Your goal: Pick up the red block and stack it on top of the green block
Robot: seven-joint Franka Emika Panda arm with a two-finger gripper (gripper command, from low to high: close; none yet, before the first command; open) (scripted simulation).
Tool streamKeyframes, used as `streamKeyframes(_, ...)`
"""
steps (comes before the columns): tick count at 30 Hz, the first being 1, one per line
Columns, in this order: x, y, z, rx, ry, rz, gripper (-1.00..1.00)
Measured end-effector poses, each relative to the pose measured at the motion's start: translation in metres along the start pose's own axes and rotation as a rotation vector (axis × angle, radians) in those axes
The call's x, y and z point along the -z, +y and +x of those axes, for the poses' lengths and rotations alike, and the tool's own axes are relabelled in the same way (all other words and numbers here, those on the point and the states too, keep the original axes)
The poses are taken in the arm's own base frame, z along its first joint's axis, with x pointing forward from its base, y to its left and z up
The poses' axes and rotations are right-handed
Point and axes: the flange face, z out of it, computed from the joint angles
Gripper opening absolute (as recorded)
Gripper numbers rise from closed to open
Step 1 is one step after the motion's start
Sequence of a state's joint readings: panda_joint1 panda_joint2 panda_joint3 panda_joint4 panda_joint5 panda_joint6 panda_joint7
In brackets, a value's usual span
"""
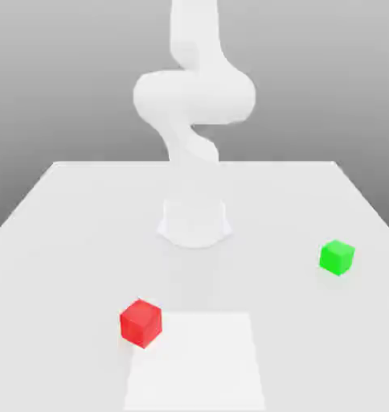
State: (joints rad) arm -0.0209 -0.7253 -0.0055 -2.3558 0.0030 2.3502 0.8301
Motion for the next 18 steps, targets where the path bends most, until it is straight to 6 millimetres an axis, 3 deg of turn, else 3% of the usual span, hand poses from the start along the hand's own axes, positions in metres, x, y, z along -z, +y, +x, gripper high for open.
streamKeyframes(4, -0.101, 0.04, -0.008, -0.102, -0.082, -0.13, 0.0)
streamKeyframes(9, -0.205, 0.109, -0.037, -0.23, -0.173, -0.294, 0.0)
streamKeyframes(14, -0.285, 0.199, -0.088, -0.366, -0.26, -0.474, 0.0)
streamKeyframes(18, -0.323, 0.275, -0.139, -0.475, -0.32, -0.62, 0.0)
